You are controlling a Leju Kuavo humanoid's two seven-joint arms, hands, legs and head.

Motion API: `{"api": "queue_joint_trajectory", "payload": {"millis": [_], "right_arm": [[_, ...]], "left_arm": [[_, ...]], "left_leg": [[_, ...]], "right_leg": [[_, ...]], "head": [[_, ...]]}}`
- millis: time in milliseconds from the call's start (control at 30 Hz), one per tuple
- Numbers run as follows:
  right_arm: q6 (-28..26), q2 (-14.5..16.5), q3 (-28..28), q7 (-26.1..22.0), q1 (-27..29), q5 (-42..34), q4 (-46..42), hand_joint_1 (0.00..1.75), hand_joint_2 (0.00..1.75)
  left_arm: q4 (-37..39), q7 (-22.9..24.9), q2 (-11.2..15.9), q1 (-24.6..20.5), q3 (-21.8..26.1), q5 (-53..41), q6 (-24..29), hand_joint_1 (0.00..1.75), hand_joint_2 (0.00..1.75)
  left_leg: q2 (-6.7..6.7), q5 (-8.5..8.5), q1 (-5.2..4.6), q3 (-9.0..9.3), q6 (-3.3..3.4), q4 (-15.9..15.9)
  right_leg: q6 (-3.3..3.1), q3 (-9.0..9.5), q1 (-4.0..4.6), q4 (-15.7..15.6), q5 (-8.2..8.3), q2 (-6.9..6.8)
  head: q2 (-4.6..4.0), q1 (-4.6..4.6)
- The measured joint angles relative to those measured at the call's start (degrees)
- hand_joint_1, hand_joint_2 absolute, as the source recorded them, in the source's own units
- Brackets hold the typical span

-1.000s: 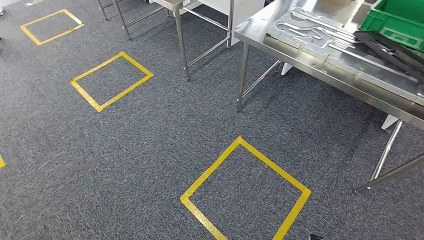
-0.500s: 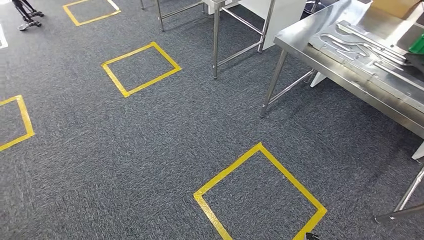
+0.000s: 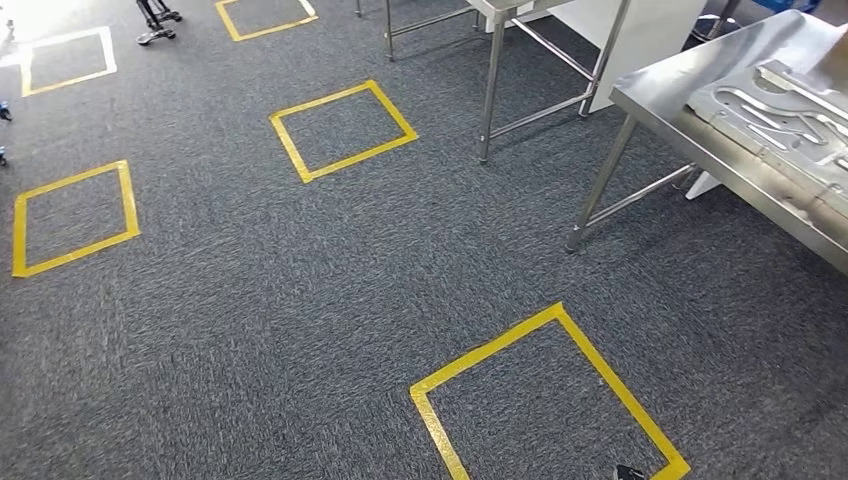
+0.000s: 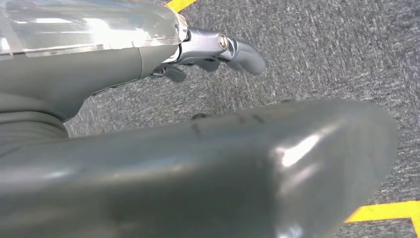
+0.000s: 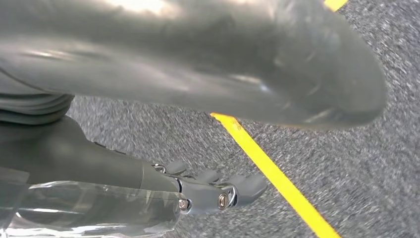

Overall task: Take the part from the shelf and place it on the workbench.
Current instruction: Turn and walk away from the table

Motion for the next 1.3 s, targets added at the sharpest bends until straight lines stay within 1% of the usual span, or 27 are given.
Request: {"api": "queue_joint_trajectory", "payload": {"millis": [33,67,100,200,267,333,400,467,500,533,567,600,633,700,767,833,867,933,967,1000,1033,1067,1100,1133,1200,1267,1300], "right_arm": [[0.0,0.0,0.0,0.1,0.0,0.0,0.0,0.0,0.0],[0.0,0.0,0.0,0.1,0.0,0.0,0.0,0.0,0.0],[0.0,0.0,0.0,0.1,0.0,0.0,0.0,0.0,0.0],[0.1,0.1,0.0,0.0,-0.1,0.0,0.0,0.0,0.0],[0.2,0.1,0.0,-0.1,-0.1,0.0,0.0,0.0,0.0],[0.3,0.1,0.0,-0.1,-0.2,0.0,0.0,0.0,0.0],[0.3,0.2,0.0,-0.1,-0.3,0.0,0.0,0.0,0.0],[0.3,0.2,0.0,-0.1,-0.1,0.0,0.0,0.0,0.0],[0.3,0.2,0.0,-0.1,0.0,0.0,0.0,0.0,0.0],[0.3,0.2,0.0,-0.1,0.1,0.0,0.0,0.0,0.0],[0.2,0.2,0.0,0.0,0.2,0.0,0.0,0.0,0.0],[0.2,0.2,0.0,0.0,0.2,0.0,0.0,0.0,0.0],[0.2,0.2,0.0,0.0,0.2,0.0,0.0,0.0,0.0],[0.1,0.2,0.0,0.1,0.2,0.0,0.0,0.0,0.0],[0.0,0.2,0.0,0.1,0.1,0.0,0.0,0.0,0.0],[0.0,0.2,0.0,0.1,0.0,0.0,0.0,0.0,0.0],[0.0,0.2,0.0,0.1,0.0,0.0,0.0,0.0,0.0],[0.0,0.3,0.0,0.1,0.0,0.0,0.0,0.0,0.0],[-0.1,0.3,0.0,0.0,0.1,0.0,0.0,0.0,0.0],[-0.1,0.2,0.0,0.0,0.2,0.0,0.0,0.0,0.0],[-0.1,0.2,0.0,0.0,0.3,0.0,0.0,0.0,0.0],[-0.1,0.2,0.0,0.0,0.3,0.0,0.0,0.0,0.0],[-0.1,0.2,0.0,0.0,0.2,0.1,0.0,0.0,0.0],[-0.1,0.2,0.0,0.0,0.1,0.1,0.0,0.0,0.0],[0.0,0.3,0.0,0.0,0.0,0.2,0.0,0.0,0.0],[0.0,0.3,0.0,0.0,0.0,0.4,0.0,0.0,0.0],[0.0,0.4,0.0,0.0,-0.1,0.4,0.0,0.0,0.0]], "left_arm": [[0.0,0.0,0.0,0.0,0.0,0.0,0.0,0.0,0.0],[0.0,0.0,0.0,0.1,0.0,0.0,0.0,0.0,0.0],[0.0,0.0,0.0,0.1,0.0,0.0,0.0,0.0,0.0],[0.0,0.0,0.0,0.0,0.0,-0.1,0.0,0.0,0.0],[0.0,0.0,0.0,-0.1,0.0,-0.1,0.0,0.0,0.0],[0.0,0.0,0.0,0.0,0.0,-0.1,0.0,0.0,0.0],[0.0,0.0,0.1,0.1,0.1,-0.1,0.0,0.0,0.0],[0.0,0.0,0.1,0.0,0.1,-0.1,0.0,0.0,0.0],[0.0,0.0,0.1,-0.1,0.1,-0.1,-0.1,0.0,0.0],[0.0,-0.1,0.1,-0.1,0.1,-0.1,-0.1,0.0,0.0],[0.0,-0.1,0.1,0.0,0.1,-0.1,-0.2,0.0,0.0],[0.0,-0.1,0.1,0.0,0.1,-0.1,-0.2,0.0,0.0],[0.0,-0.1,0.1,0.1,0.1,-0.1,-0.2,0.0,0.0],[0.0,-0.1,0.1,0.0,0.1,-0.1,-0.2,0.0,0.0],[0.0,-0.2,0.1,0.0,0.1,-0.1,-0.2,0.0,0.0],[0.0,-0.3,0.1,0.1,0.1,-0.1,-0.2,0.0,0.0],[0.0,-0.3,0.1,0.2,0.1,-0.2,-0.2,0.0,0.0],[0.0,-0.4,0.1,0.2,0.1,-0.1,-0.2,0.0,0.0],[0.0,-0.4,0.1,0.1,0.1,-0.1,-0.2,0.0,0.0],[0.0,-0.4,0.1,0.0,0.1,-0.1,-0.2,0.0,0.0],[0.0,-0.5,0.1,0.0,0.1,-0.1,-0.2,0.0,0.0],[0.0,-0.5,0.1,0.0,0.1,-0.1,-0.2,0.0,0.0],[0.0,-0.5,0.1,0.1,0.1,-0.1,-0.2,0.0,0.0],[0.0,-0.5,0.1,0.2,0.1,-0.1,-0.2,0.0,0.0],[0.0,-0.5,0.1,0.1,0.1,-0.1,-0.2,0.0,0.0],[0.0,-0.6,0.1,-0.1,0.1,-0.1,-0.2,0.0,0.0],[0.0,-0.6,0.1,-0.2,0.2,-0.1,-0.2,0.0,0.0]], "left_leg": [[0.33,-0.67,0.11,-1.22,-0.14,2.5],[0.52,-0.23,0.17,-1.37,-0.22,2.9],[0.81,1.25,0.21,-0.27,-0.19,0.9],[3.66,6.1,-0.21,6.02,0.57,-11.0],[4.36,6.61,-0.63,7.34,1.18,-13.9],[3.11,6.93,-0.53,7.28,1.74,-14.2],[2.02,7.39,-0.23,7.45,2.4,-14.7],[0.89,7.67,-0.15,7.44,2.84,-14.9],[0.22,7.71,-0.2,7.32,2.91,-14.8],[-0.51,7.74,-0.25,7.23,2.95,-14.7],[-1.3,7.72,-0.27,7.18,2.93,-14.6],[-2.08,7.68,-0.26,7.17,2.86,-14.4],[-2.87,7.61,-0.22,7.18,2.74,-14.2],[-4.27,7.37,-0.18,7.04,2.28,-13.7],[-5.33,7.35,-0.19,6.67,1.6,-13.4],[-6.15,7.54,-0.09,6.32,0.84,-13.5],[-5.56,7.32,-0.07,6.11,0.55,-13.2],[-2.69,5.1,-0.13,4.46,0.1,-9.8],[-1.02,3.17,-0.13,2.83,-0.07,-6.2],[-0.12,1.19,-0.06,0.87,-0.25,-2.0],[0.26,-0.14,0.03,-0.78,-0.37,1.5],[0.43,-0.51,0.08,-1.65,-0.41,3.5],[0.58,0.27,0.1,-1.31,-0.35,3.0],[0.87,1.9,0.07,0.17,-0.16,0.3],[3.54,5.26,-0.48,4.72,0.73,-8.2],[5.71,6.51,-1.18,7.15,1.58,-13.1],[5.65,6.44,-1.44,7.2,1.79,-13.6]], "right_leg": [[-0.04,0.02,0.1,0.0,-0.06,-0.78],[-0.05,0.06,0.16,0.0,-0.13,-1.51],[0.01,0.17,0.19,0.0,-0.21,-2.17],[0.54,0.72,0.44,0.1,-0.67,-4.0],[1.03,0.95,0.65,0.2,-0.92,-5.01],[1.6,1.12,0.56,0.2,-1.14,-5.58],[2.2,0.5,0.32,2.1,-2.7,-3.13],[2.51,-2.26,0.15,8.3,-6.36,0.23],[2.56,-4.17,0.15,12.2,-8.18,0.89],[2.6,-5.72,0.14,15.3,-9.12,1.06],[2.6,-6.47,0.13,16.5,-8.85,1.11],[2.57,-6.14,0.08,15.5,-7.41,1.18],[2.54,-4.78,-0.02,12.2,-5.11,1.5],[2.37,-1.47,-0.23,4.8,-1.79,3.49],[1.93,-0.19,-0.16,1.8,-1.16,4.63],[1.16,-0.23,0.02,1.6,-0.96,3.58],[0.71,-0.17,0.07,1.4,-0.81,3.01],[-0.14,-0.1,0.09,0.9,-0.56,1.7],[-0.41,-0.1,0.25,0.9,-0.57,0.97],[-0.6,-0.13,0.42,0.9,-0.62,0.17],[-0.68,-0.14,0.57,0.9,-0.67,-0.64],[-0.75,-0.12,0.69,0.9,-0.72,-1.4],[-0.78,-0.07,0.78,0.9,-0.78,-2.1],[-0.76,0.03,0.85,0.9,-0.86,-2.74],[-0.54,0.34,1.05,1.0,-1.11,-3.98],[-0.08,0.59,1.17,1.0,-1.38,-5.17],[0.17,0.71,1.19,1.0,-1.46,-5.81]], "head": [[0.0,0.01],[0.0,0.0],[0.0,0.0],[0.0,0.02],[0.0,0.08],[0.0,0.09],[0.0,0.13],[0.0,0.21],[0.0,0.22],[0.0,0.22],[0.0,0.22],[0.0,0.22],[0.0,0.23],[0.0,0.24],[0.0,0.21],[0.0,0.2],[0.0,0.19],[0.0,0.09],[0.0,0.05],[0.0,0.01],[0.0,0.02],[0.0,0.02],[0.0,0.02],[0.0,0.02],[0.0,0.02],[0.0,0.06],[0.0,0.07]]}}
